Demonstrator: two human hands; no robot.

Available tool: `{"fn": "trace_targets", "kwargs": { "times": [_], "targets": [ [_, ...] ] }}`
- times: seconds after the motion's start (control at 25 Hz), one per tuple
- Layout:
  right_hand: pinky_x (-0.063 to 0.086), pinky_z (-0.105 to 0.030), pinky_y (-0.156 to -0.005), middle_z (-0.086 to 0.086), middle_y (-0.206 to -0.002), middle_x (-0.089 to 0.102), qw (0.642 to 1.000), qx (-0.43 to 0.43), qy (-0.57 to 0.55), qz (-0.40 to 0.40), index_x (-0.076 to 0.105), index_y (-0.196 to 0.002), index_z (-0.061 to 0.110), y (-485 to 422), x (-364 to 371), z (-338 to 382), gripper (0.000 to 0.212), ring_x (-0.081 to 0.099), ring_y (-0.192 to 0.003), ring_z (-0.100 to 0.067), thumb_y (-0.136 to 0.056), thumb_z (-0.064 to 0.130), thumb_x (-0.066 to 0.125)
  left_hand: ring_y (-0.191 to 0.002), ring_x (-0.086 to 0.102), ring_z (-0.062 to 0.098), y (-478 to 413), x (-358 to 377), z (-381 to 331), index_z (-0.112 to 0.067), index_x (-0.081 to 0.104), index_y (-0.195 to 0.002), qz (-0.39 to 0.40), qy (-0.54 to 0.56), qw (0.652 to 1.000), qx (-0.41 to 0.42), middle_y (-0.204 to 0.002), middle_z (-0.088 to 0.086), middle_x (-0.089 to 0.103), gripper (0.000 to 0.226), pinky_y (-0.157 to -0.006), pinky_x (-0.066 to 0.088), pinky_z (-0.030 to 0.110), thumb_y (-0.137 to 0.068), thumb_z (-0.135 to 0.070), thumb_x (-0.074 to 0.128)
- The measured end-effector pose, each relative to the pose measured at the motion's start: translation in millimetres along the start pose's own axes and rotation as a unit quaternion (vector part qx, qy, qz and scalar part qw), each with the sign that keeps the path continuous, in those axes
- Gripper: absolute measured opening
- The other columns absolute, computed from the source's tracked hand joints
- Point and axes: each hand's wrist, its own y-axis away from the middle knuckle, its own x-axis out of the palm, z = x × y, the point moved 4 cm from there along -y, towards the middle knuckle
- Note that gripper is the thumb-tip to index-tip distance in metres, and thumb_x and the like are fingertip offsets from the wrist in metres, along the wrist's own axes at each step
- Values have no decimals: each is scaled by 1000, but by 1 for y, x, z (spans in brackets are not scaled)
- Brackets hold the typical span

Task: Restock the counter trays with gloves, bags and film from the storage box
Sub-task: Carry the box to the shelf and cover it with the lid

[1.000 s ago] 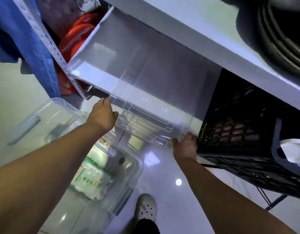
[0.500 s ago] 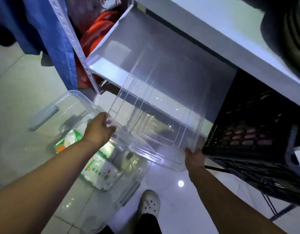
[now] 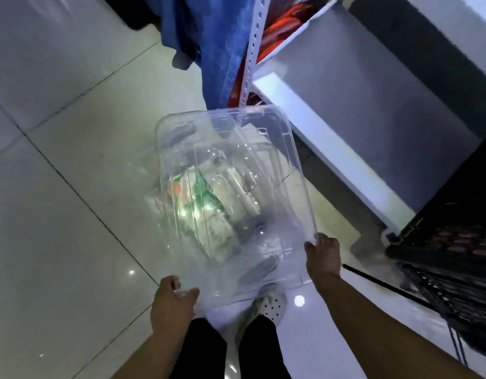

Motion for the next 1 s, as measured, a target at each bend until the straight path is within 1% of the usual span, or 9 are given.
{"fn": "trace_targets", "kwargs": {
  "times": [0.12,0.28,0.4,0.52,0.64,0.76,0.84,0.92,1.0],
  "targets": [
    [42,-33,-94,-23,-122,47,999,-44,-3,-5,53,-122,0,-7,20,21,33,55,-103,-36,-91,10,55,-76,58,25,-9,6,24,-19,44,-91,-5,24,999,-43,-89,6,56,36,-68,38,30,-72,-19,75],
    [39,-40,-104,-21,-130,46,998,-59,17,15,47,-131,5,-28,42,39,40,51,-115,-37,-94,16,52,-77,60,31,-26,21,36,-11,45,-85,36,39,996,-75,-81,10,56,34,-65,38,32,-72,-18,75],
    [39,-42,-101,-24,-130,48,993,-78,85,-7,44,-134,8,-41,47,45,41,44,-119,-40,-95,19,49,-84,60,30,-33,31,37,-10,44,-79,79,15,994,-77,-75,6,52,32,-64,33,30,-74,-19,74],
    [40,-44,-100,-22,-134,44,990,-65,120,27,40,-138,15,-55,50,47,44,44,-120,-41,-96,24,47,-93,61,32,-39,38,39,-2,53,-91,120,-12,990,-71,-93,17,63,30,-72,40,31,-80,-26,68],
    [43,-40,-96,-21,-130,50,994,-52,83,53,41,-136,16,-62,54,44,42,52,-114,-40,-95,25,48,-101,62,34,-42,42,41,3,54,-113,151,24,984,-92,-112,22,62,42,-91,48,38,-82,-23,67],
    [43,-36,-93,-21,-124,57,998,7,29,48,47,-129,10,-59,57,28,44,54,-111,-40,-92,33,53,-92,63,32,-39,44,43,9,55,-112,158,76,974,-144,-106,24,63,40,-87,50,39,-81,-11,68],
    [45,-43,-96,-20,-119,56,989,116,-67,61,47,-128,3,-52,61,7,54,55,-105,-37,-89,38,58,-83,63,31,-35,45,40,13,57,-102,155,94,969,-167,-101,29,65,30,-75,46,33,-80,-5,67],
    [50,-47,-94,-21,-111,55,962,207,-164,65,46,-125,0,-46,64,-7,57,57,-92,-34,-86,37,62,-90,64,39,-32,51,35,16,57,-100,152,86,969,-173,-106,35,63,30,-74,46,37,-80,-4,66],
    [52,-41,-88,-20,-106,55,954,211,-208,41,46,-123,1,-51,59,-9,52,60,-86,-32,-85,32,64,-100,61,45,-28,64,29,19,54,-104,152,89,966,-188,-109,38,60,38,-79,49,44,-79,-6,67]
  ]
}}
